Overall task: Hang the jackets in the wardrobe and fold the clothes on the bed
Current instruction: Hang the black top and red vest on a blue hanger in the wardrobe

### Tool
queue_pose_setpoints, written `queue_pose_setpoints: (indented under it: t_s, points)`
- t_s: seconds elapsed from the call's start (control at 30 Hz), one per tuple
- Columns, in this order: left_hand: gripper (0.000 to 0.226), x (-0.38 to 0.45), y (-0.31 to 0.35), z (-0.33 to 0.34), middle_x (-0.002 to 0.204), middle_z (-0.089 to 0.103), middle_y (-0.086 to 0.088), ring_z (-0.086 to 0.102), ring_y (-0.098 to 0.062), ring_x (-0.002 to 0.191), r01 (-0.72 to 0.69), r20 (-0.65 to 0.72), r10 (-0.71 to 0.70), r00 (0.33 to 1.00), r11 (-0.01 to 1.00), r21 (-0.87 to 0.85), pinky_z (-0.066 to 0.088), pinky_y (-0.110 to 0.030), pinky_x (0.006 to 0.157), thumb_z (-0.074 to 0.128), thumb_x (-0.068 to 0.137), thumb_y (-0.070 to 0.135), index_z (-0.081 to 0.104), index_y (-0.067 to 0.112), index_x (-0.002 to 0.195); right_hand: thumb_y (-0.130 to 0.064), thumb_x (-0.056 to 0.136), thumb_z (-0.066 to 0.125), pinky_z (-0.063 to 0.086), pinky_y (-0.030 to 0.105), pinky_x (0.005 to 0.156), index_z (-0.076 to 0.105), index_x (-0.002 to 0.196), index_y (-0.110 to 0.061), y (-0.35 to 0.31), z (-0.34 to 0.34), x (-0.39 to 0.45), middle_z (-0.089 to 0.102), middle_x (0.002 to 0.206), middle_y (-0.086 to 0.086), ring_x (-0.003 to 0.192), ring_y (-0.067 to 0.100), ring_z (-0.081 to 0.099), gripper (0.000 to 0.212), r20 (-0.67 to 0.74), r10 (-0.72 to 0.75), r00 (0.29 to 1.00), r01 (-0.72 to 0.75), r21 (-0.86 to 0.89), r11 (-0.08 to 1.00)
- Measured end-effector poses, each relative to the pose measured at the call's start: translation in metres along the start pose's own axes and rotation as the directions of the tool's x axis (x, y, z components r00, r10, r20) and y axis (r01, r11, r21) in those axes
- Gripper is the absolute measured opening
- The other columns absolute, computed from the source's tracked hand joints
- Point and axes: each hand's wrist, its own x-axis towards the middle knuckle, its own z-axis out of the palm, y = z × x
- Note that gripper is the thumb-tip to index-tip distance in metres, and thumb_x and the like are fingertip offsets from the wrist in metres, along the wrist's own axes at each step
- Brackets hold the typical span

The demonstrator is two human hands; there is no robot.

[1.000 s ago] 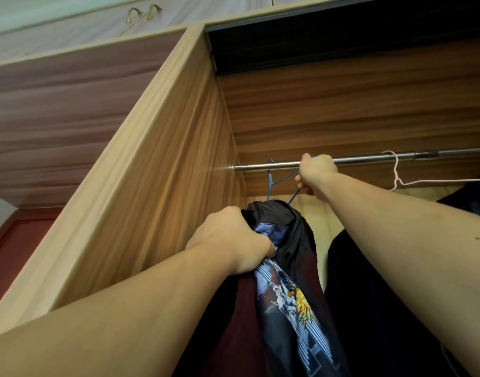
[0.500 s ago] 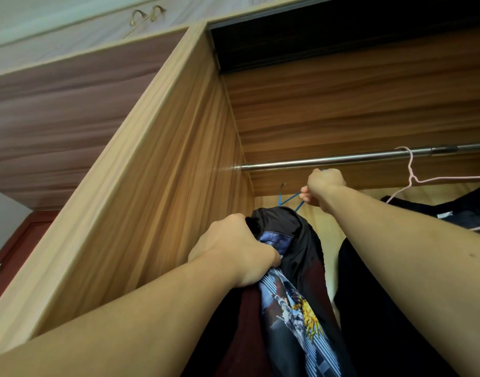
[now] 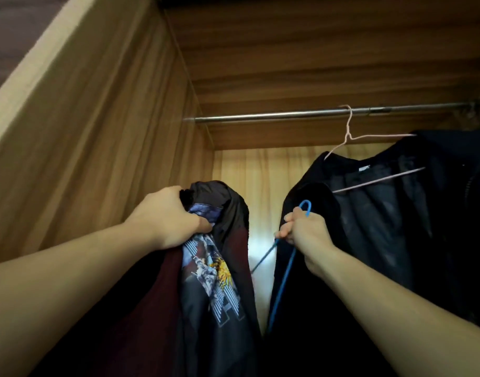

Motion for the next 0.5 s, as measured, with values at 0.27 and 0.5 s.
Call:
queue_pose_setpoints:
  t_s: [0.27, 0.5]
  points:
    - [0.048, -0.056, 0.002, 0.032, 0.092, 0.069, 0.009, 0.065, -0.017, 0.087, 0.067, 0.152, -0.070, 0.986, 0.997, 0.027, 0.055, -0.037, 0.083, 0.076, 0.053, 0.048, 0.059, 0.030, 0.094, -0.055, 0.090, 0.053, 0.038, 0.022, 0.040, 0.035, 0.054, -0.021, -0.004, -0.041, -0.058, 0.027, 0.042, -0.004, 0.034, 0.013, 0.028, 0.052, 0.157, 0.144, 0.977, -0.141, -0.030, 0.990]
    - [0.040, -0.098, -0.001, 0.016, 0.087, 0.069, 0.015, 0.065, -0.006, 0.082, 0.014, 0.191, 0.006, 0.982, 0.995, -0.101, 0.053, -0.028, 0.074, 0.081, 0.062, 0.042, 0.061, 0.031, 0.095, -0.033, 0.091, 0.057, 0.030, 0.019, 0.039, 0.040, 0.065, -0.018, -0.048, -0.067, -0.070, 0.024, 0.047, -0.003, 0.034, 0.013, 0.019, 0.034, 0.109, 0.406, 0.908, -0.366, -0.267, 0.891]
